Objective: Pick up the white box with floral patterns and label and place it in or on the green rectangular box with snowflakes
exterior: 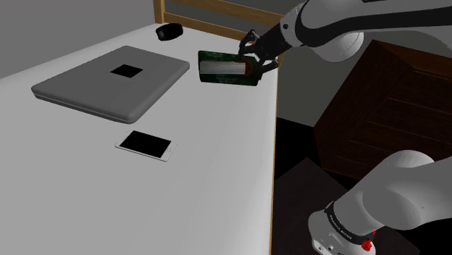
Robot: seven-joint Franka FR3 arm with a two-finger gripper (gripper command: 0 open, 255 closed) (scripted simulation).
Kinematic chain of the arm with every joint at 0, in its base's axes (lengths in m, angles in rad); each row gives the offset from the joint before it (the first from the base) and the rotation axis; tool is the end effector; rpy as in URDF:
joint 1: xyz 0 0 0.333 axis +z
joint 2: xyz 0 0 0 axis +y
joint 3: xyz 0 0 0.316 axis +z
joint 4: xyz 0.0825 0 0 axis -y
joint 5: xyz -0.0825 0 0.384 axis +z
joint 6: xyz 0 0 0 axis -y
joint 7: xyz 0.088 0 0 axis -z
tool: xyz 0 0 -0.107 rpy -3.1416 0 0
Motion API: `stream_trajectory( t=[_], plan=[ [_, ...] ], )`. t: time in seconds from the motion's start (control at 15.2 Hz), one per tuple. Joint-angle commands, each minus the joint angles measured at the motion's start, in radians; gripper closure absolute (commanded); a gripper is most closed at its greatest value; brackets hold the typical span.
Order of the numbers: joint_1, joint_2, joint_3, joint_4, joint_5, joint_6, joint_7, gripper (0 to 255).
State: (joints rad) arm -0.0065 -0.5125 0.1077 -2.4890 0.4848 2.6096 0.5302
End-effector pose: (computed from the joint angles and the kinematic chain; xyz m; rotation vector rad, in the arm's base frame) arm 0.4344 0.0387 0.5358 -2.3842 0.9598 -0.6659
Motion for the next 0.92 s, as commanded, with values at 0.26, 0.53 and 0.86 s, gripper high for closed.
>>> stream_trajectory(
  t=[0.26,0.53,0.86],
  plan=[
    [-0.012,0.112,-0.074,0.127,0.001,-0.037,-0.079,255],
    [-0.018,0.233,-0.139,0.254,0.023,-0.068,-0.159,255],
    [-0.034,0.391,-0.206,0.439,0.061,-0.13,-0.247,255]
  ],
)
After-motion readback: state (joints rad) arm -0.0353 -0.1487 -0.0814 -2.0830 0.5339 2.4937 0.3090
